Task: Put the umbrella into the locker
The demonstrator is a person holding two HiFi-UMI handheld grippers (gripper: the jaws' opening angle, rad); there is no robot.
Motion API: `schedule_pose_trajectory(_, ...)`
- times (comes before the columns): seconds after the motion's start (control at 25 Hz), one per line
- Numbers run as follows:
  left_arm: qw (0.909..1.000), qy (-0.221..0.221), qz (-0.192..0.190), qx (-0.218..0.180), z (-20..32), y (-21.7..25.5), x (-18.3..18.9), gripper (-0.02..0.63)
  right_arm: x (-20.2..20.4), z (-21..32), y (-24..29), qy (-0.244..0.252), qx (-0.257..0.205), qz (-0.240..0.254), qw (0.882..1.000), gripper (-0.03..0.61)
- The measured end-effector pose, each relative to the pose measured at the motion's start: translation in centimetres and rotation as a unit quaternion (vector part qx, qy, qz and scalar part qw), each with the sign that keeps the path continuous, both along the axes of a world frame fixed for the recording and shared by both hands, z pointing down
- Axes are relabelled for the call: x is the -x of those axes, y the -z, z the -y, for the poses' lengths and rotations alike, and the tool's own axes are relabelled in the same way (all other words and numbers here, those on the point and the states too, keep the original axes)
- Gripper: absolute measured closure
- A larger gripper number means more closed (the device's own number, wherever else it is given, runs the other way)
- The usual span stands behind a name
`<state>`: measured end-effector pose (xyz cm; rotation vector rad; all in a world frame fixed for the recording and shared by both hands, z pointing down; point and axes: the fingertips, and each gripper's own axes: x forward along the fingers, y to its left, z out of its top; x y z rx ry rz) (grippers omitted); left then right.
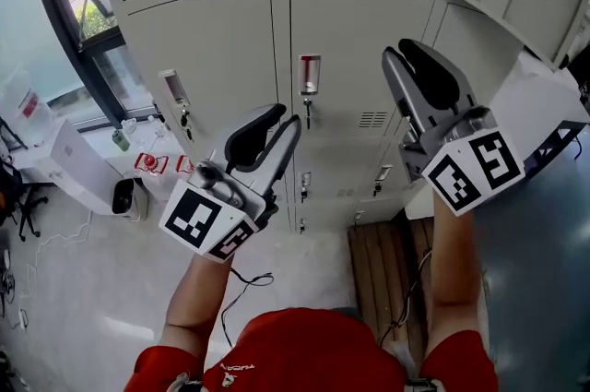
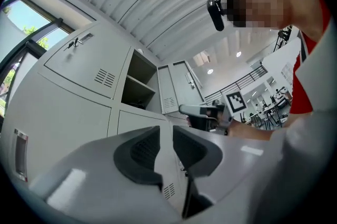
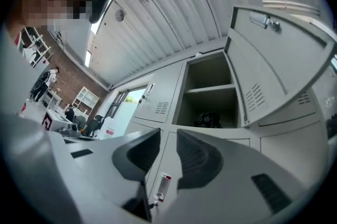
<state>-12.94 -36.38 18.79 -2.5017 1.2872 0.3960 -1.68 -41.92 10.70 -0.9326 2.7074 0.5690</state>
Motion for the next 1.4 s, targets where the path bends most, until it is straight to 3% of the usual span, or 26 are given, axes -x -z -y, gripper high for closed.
schedule_pose_trajectory(0.24, 0.9996, 0.005, 0.009, -0.028, -1.4, 2.0, -1.3, 0.607, -1.7, -3.5, -2.9, 0.007, -0.012, 0.018, 1.0, 0.554)
schedule_pose_trajectory(0.56, 0.9974, 0.0, 0.048, -0.054, -3.5, 1.5, -4.4, 0.609, -0.2, -7.3, -7.2, 0.034, -0.015, -0.039, 0.999, 0.577)
schedule_pose_trajectory(1.16, 0.9983, 0.006, 0.056, -0.017, -4.6, -0.9, -5.7, 0.609, -1.1, -9.2, -7.8, 0.045, -0.012, -0.038, 0.998, 0.577)
schedule_pose_trajectory(1.4, 0.9979, 0.002, 0.052, -0.039, -4.8, -0.1, -5.8, 0.609, -1.4, -9.4, -7.7, 0.045, -0.013, -0.039, 0.998, 0.577)
